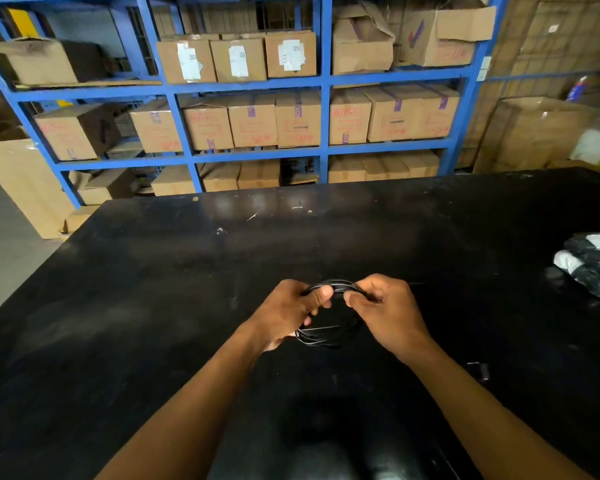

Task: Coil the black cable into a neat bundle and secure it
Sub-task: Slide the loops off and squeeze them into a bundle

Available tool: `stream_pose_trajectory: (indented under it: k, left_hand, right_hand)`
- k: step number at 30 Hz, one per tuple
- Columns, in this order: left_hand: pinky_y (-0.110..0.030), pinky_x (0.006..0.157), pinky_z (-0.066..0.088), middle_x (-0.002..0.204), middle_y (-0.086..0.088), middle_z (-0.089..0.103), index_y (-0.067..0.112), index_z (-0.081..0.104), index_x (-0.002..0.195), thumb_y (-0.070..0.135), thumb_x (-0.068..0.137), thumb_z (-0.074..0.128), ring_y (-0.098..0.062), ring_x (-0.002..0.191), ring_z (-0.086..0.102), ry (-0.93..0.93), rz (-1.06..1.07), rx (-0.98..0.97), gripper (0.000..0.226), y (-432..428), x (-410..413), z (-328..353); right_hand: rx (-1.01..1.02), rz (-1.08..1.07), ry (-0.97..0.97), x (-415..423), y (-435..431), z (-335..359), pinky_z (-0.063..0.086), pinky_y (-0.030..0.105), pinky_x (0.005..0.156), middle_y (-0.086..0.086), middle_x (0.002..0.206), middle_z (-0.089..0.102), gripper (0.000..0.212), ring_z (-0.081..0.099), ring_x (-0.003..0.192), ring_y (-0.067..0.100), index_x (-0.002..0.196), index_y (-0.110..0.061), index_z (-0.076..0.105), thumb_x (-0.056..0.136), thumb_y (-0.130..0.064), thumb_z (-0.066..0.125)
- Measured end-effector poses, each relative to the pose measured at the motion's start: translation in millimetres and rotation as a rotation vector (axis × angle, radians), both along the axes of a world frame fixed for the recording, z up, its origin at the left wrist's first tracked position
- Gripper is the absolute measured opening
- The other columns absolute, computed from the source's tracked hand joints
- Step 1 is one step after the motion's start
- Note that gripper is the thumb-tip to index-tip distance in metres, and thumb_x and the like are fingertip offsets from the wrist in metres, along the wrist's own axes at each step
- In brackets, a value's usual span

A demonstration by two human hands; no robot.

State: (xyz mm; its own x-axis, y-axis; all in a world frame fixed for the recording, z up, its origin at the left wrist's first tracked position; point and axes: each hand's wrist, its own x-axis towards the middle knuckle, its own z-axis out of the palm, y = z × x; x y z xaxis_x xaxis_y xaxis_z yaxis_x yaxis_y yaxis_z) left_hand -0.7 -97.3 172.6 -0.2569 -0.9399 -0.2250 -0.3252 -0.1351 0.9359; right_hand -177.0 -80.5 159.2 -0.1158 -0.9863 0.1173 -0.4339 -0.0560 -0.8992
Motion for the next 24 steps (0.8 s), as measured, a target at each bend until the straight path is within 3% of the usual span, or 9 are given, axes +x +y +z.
stream_pose_trajectory:
  k: [3, 8, 10, 13, 17, 20, 24]
  left_hand:
    - [-0.018, 0.045, 0.034, 0.055, 0.006, 0.044, 0.001, 0.069, 0.09, 0.037, 0.096, 0.057, -0.005, 0.045, 0.039, 0.233, 0.054, 0.113, 0.039, 3, -5, -3]
    - [-0.015, 0.038, 0.032, 0.048, 0.01, 0.041, 0.004, 0.067, 0.087, 0.047, 0.093, 0.058, -0.003, 0.039, 0.035, 0.437, 0.062, 0.302, 0.044, 2, -13, -3]
    - [-0.018, 0.04, 0.03, 0.048, 0.01, 0.04, 0.006, 0.066, 0.085, 0.05, 0.094, 0.055, -0.004, 0.039, 0.034, 0.413, 0.052, 0.32, 0.047, 3, -16, -2]
    - [-0.024, 0.046, 0.031, 0.045, 0.011, 0.046, 0.011, 0.064, 0.075, 0.048, 0.1, 0.045, -0.004, 0.037, 0.041, 0.23, 0.091, 0.176, 0.048, 3, -30, -5]
    - [-0.026, 0.046, 0.03, 0.041, 0.009, 0.041, 0.007, 0.065, 0.081, 0.041, 0.103, 0.037, -0.007, 0.034, 0.037, 0.158, 0.201, 0.113, 0.05, -10, -47, -6]
    - [-0.022, 0.045, 0.031, 0.04, 0.008, 0.045, 0.006, 0.064, 0.077, 0.036, 0.104, 0.037, -0.005, 0.029, 0.04, 0.127, 0.199, 0.067, 0.049, -21, -56, -1]
    - [-0.02, 0.041, 0.03, 0.033, 0.008, 0.048, 0.008, 0.064, 0.073, 0.033, 0.104, 0.037, -0.002, 0.026, 0.041, 0.071, 0.226, 0.011, 0.048, -37, -75, 2]
  right_hand:
    - [0.013, -0.011, -0.007, -2, 4, 1, 0.057, 0.048, 0.076, 0.009, 0.079, 0.074, 0.005, 0.071, 0.078, 0.027, 0.081, -0.01, 0.072, 0.085, -0.013, 0.072]
    - [0.0, -0.073, 0.07, -4, 13, 0, 0.057, 0.046, 0.073, 0.002, 0.074, 0.071, 0.009, 0.069, 0.073, 0.02, 0.077, -0.014, 0.069, 0.087, -0.015, 0.069]
    - [0.036, -0.062, 0.106, -5, 19, 0, 0.057, 0.036, 0.07, 0.0, 0.074, 0.072, 0.009, 0.069, 0.072, 0.013, 0.081, -0.016, 0.067, 0.09, -0.016, 0.066]
    - [0.102, -0.062, 0.096, -7, 25, 1, 0.054, 0.024, 0.066, 0.001, 0.078, 0.073, 0.007, 0.07, 0.07, 0.004, 0.09, -0.016, 0.067, 0.093, -0.012, 0.062]
    - [0.28, -0.056, -0.441, -15, 24, 11, 0.06, 0.026, 0.068, 0.012, 0.095, 0.073, 0.013, 0.073, 0.081, 0.016, 0.102, -0.008, 0.068, 0.094, -0.003, 0.059]
    - [0.352, 0.014, -0.647, -28, 16, 17, 0.058, 0.03, 0.074, 0.01, 0.096, 0.07, 0.022, 0.067, 0.082, 0.016, 0.112, -0.01, 0.068, 0.093, -0.004, 0.059]
    - [0.282, 0.044, -0.491, -41, -2, 21, 0.056, 0.03, 0.075, 0.006, 0.089, 0.067, 0.02, 0.062, 0.08, 0.014, 0.108, -0.011, 0.07, 0.099, -0.019, 0.054]
